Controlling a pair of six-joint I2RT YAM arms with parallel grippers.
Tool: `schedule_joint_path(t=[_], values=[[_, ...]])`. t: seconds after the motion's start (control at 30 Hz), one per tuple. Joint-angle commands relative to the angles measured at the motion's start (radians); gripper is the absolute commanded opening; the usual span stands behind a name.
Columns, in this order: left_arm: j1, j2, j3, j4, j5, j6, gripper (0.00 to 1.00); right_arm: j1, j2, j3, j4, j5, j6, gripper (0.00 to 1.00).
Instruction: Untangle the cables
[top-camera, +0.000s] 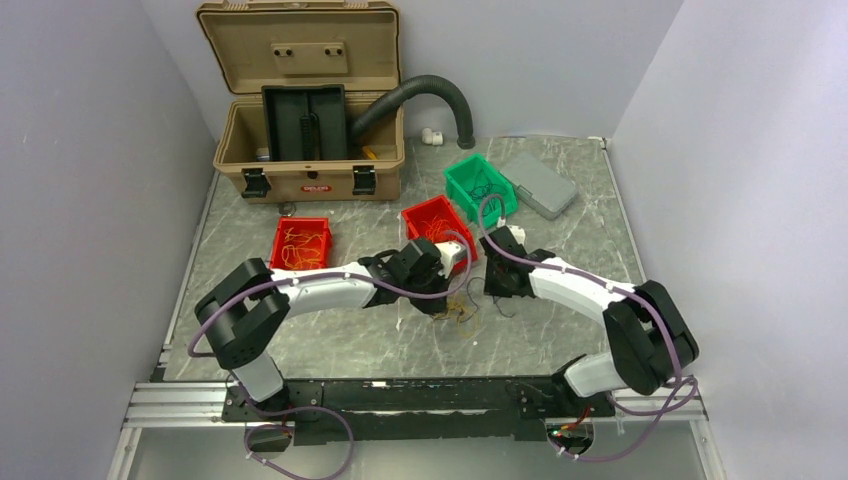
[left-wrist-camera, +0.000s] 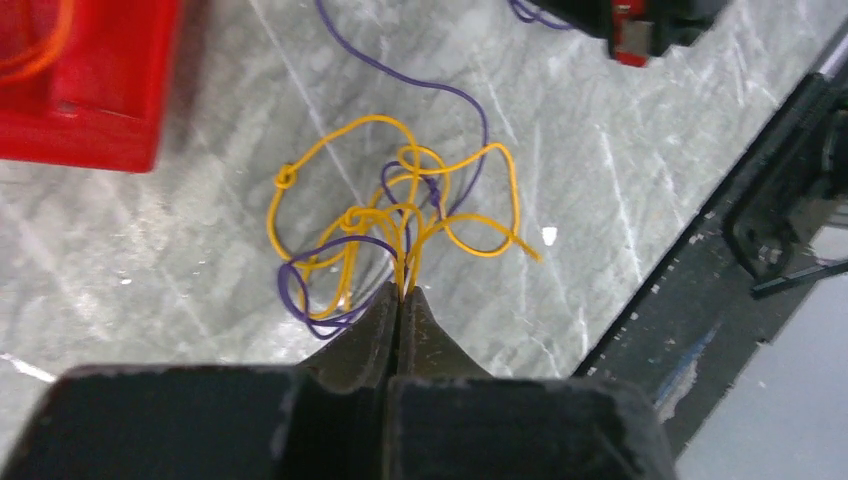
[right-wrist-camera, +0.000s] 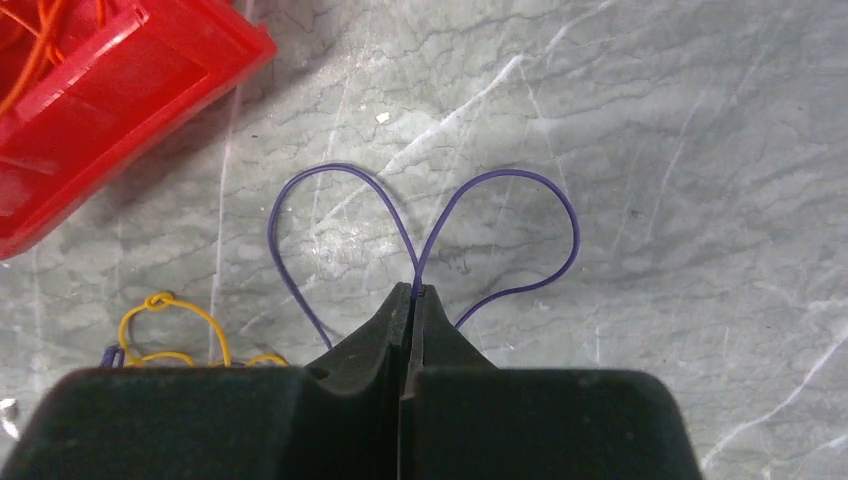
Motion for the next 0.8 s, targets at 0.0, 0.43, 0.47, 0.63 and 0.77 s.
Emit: schedule_joint_path(t=[0.0,0.43,0.47,0.63,0.77], values=[[0.006,-0.071,0.01,-0.051,-0.122,0.001,0.0,-0.028,-0.078,0.03,-0.042,0.048,0.036,0.0],[0.39,-0.693,-0.212,-0.271,-0.128,-0.038,0.0,-0.273,-0.413,0.029,-0.328,0.43,0.309,0.0],[0.416,-0.727,-0.215,-0.299,-0.151,-0.046,0.0,-0.284,-0.419,0.041,-0.367,0.47,0.349,0.0],[0.497,-0.878,-0.218,-0.44,-0.338,-0.108,0.0,-0.341,-0.451,0.084,-0.504,0.566,0.474,0.0],[0.545,-0.955,-0.2,-0.555,-0.541,-0.173,0.0,-0.395,-0.497,0.095,-0.511,0.587,0.467,0.0]])
